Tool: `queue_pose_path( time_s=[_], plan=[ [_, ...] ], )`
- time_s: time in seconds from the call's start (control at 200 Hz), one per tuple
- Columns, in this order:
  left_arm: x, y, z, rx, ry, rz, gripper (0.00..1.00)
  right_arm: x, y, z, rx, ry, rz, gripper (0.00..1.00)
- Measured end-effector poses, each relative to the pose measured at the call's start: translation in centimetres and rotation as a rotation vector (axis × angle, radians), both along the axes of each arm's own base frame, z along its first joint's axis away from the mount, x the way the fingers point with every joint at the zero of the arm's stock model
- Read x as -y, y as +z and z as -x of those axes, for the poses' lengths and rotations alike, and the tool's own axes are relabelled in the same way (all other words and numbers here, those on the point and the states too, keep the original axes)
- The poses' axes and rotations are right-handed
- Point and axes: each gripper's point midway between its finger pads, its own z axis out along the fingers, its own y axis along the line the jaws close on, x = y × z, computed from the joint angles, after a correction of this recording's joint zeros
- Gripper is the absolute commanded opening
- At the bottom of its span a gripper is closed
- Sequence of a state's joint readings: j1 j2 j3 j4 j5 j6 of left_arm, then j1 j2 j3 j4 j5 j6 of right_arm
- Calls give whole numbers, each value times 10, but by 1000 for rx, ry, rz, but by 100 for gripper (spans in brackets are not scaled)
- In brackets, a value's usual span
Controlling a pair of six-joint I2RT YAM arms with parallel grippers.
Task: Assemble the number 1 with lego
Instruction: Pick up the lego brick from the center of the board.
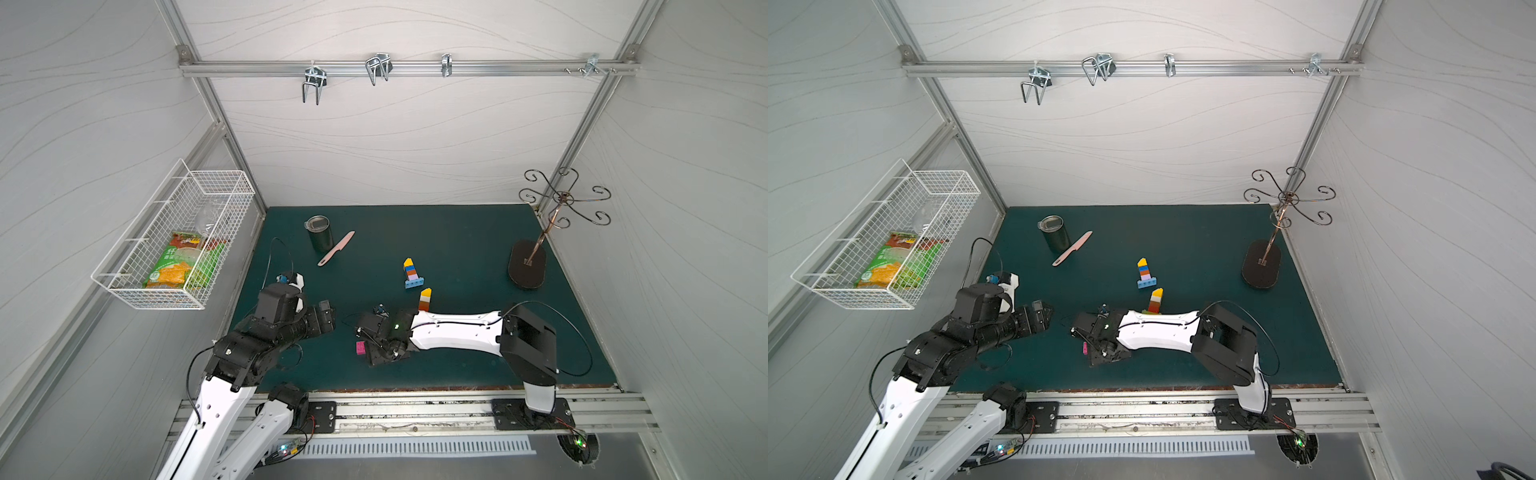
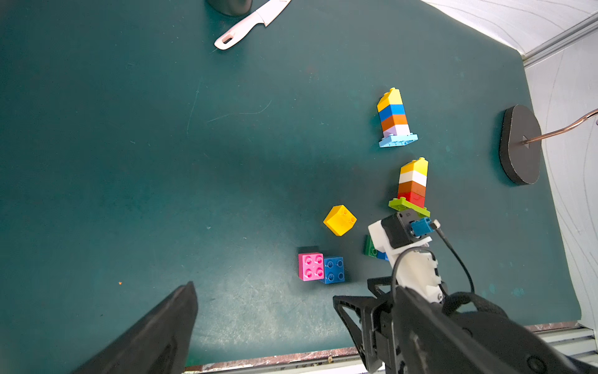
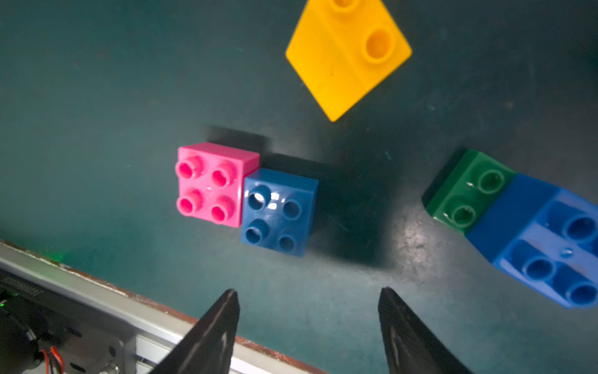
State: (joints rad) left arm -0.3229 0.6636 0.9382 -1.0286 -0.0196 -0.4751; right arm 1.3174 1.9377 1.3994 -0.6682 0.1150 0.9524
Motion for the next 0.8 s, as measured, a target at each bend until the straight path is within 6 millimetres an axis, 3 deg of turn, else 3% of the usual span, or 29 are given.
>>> queue_pose_path(
  time_s=[0.49, 0.8],
  plan=[
    [0, 0, 0, 0, 0, 0, 100, -12, -22, -4, -1, 36, 77, 68],
    [0, 0, 0, 0, -1, 0, 100, -14, -20, -17, 19, 31, 93, 59]
  ],
)
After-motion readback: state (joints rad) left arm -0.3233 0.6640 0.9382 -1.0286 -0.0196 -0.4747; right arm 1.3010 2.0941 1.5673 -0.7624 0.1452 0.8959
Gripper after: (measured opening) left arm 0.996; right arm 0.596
